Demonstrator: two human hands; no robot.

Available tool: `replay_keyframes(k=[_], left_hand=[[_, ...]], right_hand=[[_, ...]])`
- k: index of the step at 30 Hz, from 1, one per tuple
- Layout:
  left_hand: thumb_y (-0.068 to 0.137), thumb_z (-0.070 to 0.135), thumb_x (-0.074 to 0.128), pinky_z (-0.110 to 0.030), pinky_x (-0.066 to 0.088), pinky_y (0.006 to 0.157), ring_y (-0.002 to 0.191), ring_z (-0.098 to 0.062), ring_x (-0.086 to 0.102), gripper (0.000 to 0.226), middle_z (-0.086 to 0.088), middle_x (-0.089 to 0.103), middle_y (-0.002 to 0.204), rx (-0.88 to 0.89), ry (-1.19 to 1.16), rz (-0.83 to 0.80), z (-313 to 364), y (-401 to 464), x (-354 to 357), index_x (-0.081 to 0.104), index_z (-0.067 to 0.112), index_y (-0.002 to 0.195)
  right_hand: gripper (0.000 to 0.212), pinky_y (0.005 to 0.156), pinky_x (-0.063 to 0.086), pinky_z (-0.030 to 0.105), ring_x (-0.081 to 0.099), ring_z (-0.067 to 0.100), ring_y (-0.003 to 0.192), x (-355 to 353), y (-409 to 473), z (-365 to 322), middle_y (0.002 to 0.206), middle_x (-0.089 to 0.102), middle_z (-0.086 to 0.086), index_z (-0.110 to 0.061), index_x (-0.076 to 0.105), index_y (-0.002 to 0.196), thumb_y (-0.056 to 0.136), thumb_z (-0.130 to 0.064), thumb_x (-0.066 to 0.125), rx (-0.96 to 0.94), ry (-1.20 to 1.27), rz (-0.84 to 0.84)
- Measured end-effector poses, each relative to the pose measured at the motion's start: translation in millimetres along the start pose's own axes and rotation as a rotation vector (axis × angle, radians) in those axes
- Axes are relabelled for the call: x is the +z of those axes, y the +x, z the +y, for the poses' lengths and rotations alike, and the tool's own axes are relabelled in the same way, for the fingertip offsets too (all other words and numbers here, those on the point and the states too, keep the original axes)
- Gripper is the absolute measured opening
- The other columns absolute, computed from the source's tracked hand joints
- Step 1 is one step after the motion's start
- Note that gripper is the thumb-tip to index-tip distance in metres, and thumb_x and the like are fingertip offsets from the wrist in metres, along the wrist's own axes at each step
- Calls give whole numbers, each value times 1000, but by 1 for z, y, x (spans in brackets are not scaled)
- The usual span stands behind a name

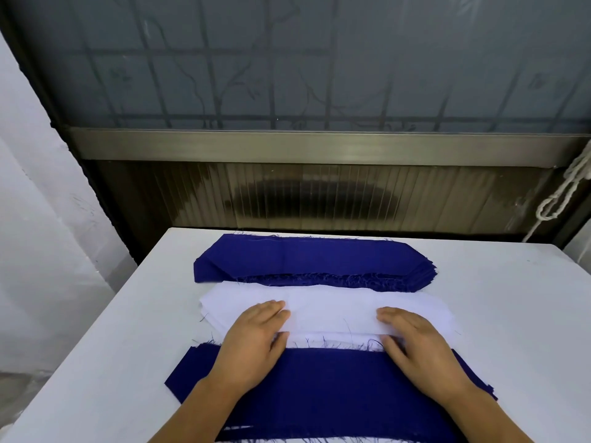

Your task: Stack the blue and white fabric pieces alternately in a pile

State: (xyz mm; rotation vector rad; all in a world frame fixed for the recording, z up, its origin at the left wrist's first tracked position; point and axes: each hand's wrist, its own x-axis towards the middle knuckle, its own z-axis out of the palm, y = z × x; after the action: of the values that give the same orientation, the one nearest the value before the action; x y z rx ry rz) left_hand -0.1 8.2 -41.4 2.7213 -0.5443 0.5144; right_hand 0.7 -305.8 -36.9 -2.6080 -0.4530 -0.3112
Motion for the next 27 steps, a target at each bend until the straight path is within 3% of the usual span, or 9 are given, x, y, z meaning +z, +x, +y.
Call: replay_keyframes(k=[3, 7, 10, 12, 16, 20, 24, 27], left_hand=[[80, 21, 77, -33, 48, 96, 109, -15, 65, 31, 3, 68, 120, 42, 31, 77, -2, -1, 3, 73, 17, 111], [89, 29, 50, -30, 50, 93, 99, -15, 68, 31, 4, 71, 110, 71, 25, 118, 1, -1, -2, 77, 17, 100], [80, 12, 72, -25, 52, 84, 89, -14, 66, 13, 7, 71, 98, 97, 13, 155, -1, 0, -3, 77, 18, 91], [68, 2, 83, -25, 53, 74, 82, -12, 64, 24, 9, 69, 90, 92, -11, 154, 0, 0, -4, 76, 17, 85], [62, 2, 86, -21, 47, 72, 78, -10, 62, 28, 11, 67, 85, 78, -19, 158, 1, -2, -5, 73, 19, 80], [56, 9, 90, -16, 44, 69, 76, -8, 58, 34, 13, 62, 84, -15, -71, 80, 1, -3, -9, 67, 21, 78], [80, 18, 77, -13, 46, 69, 85, 0, 56, 11, 19, 63, 94, -99, -156, 31, -4, -5, -15, 72, 23, 88], [94, 20, 60, -15, 46, 79, 94, 5, 53, 13, 25, 60, 100, -136, -242, -34, -11, -2, -23, 71, 25, 98]], right_hand=[[26, 97, 42, 26, 62, 12, 110, 1, 0, -2, 121, 65, -10, -17, 72, 109, 84, -10, 73, -45, -49, 60], [21, 91, 47, 24, 66, 12, 100, 0, -1, -2, 108, 71, -8, -16, 75, 100, 80, -8, 75, -64, -86, 148], [19, 84, 50, 26, 67, 12, 92, 1, 0, -1, 98, 71, -9, -16, 75, 94, 78, -6, 76, -93, -105, 182], [20, 79, 52, 24, 66, 11, 86, 2, 0, 0, 94, 69, -10, -17, 73, 89, 75, -4, 79, -96, -90, 194], [26, 75, 42, 9, 56, -1, 86, 0, -2, 3, 91, 63, -17, -20, 68, 82, 72, 1, 81, -49, 20, 196], [25, 74, 43, 8, 57, -2, 96, -5, -5, 3, 96, 61, -23, -27, 66, 85, 81, -4, 74, -13, 140, 178], [21, 81, 42, 10, 56, -3, 101, -5, -5, 2, 103, 61, -26, -27, 68, 93, 88, -7, 66, -6, 150, 186], [18, 88, 37, 8, 52, -4, 98, -6, -5, -1, 102, 60, -23, -20, 69, 94, 88, -3, 65, -28, 70, 223]])
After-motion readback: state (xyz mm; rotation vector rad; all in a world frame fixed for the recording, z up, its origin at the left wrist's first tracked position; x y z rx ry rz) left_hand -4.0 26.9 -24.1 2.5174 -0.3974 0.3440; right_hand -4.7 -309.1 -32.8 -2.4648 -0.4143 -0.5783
